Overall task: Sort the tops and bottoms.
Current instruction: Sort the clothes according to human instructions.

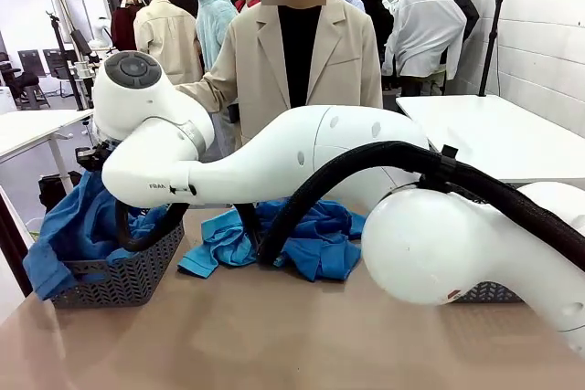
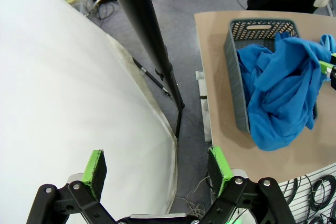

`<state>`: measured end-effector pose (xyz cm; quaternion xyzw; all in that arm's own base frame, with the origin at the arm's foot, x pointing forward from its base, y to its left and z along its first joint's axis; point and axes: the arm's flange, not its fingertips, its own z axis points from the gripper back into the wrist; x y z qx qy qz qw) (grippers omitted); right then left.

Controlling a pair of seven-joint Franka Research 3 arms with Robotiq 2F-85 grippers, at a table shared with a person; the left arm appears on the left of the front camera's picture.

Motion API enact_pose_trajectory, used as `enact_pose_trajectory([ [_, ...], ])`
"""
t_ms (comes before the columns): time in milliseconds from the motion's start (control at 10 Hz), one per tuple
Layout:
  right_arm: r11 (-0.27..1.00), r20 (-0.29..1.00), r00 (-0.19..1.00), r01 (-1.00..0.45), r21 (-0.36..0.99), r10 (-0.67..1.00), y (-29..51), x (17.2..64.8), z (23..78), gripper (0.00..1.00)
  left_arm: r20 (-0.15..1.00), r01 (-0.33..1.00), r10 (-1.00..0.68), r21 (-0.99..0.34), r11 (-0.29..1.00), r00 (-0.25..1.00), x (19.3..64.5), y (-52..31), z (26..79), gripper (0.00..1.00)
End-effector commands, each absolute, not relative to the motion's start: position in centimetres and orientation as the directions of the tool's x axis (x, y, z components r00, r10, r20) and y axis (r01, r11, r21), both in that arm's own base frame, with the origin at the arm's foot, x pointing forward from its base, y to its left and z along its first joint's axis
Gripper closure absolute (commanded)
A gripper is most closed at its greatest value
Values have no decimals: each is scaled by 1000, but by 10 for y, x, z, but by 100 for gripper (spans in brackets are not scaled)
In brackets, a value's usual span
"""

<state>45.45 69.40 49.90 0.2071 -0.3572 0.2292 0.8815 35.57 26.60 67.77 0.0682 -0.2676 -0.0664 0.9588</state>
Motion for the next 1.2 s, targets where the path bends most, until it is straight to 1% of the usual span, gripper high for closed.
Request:
enact_pose_trajectory([
  [0, 782, 643, 674, -596, 182, 364, 728, 476, 517, 2, 506, 83, -155, 162, 983, 848, 356, 264, 678, 0],
  [100, 768, 600, 684, -617, 172, 415, 722, 473, 526, 0, 506, 83, -155, 162, 983, 848, 356, 264, 678, 0],
  [200, 749, 571, 680, -643, 162, 460, 716, 473, 536, 0, 506, 83, -155, 162, 983, 848, 356, 264, 678, 0],
  [300, 745, 569, 670, -652, 143, 477, 710, 474, 548, 0, 506, 83, -155, 162, 983, 848, 356, 264, 678, 0],
  [400, 744, 575, 676, -648, 164, 462, 701, 476, 561, 0, 506, 83, -155, 162, 983, 848, 356, 264, 678, 0],
  [500, 751, 599, 663, -643, 149, 449, 692, 477, 575, 0, 506, 83, -155, 162, 983, 848, 356, 264, 678, 0],
  [600, 756, 581, 665, -642, 125, 469, 682, 477, 583, 0, 506, 83, -155, 162, 983, 848, 356, 264, 678, 0],
  [700, 764, 589, 665, -634, 121, 459, 671, 481, 583, 0, 506, 83, -155, 162, 983, 848, 356, 264, 678, 0],
  [800, 751, 604, 664, -641, 156, 441, 658, 460, 569, 0, 506, 83, -155, 162, 983, 848, 356, 264, 678, 0],
  [1100, 751, 604, 664, -641, 156, 441, 658, 460, 569, 0, 506, 83, -155, 162, 983, 848, 356, 264, 678, 0],
])
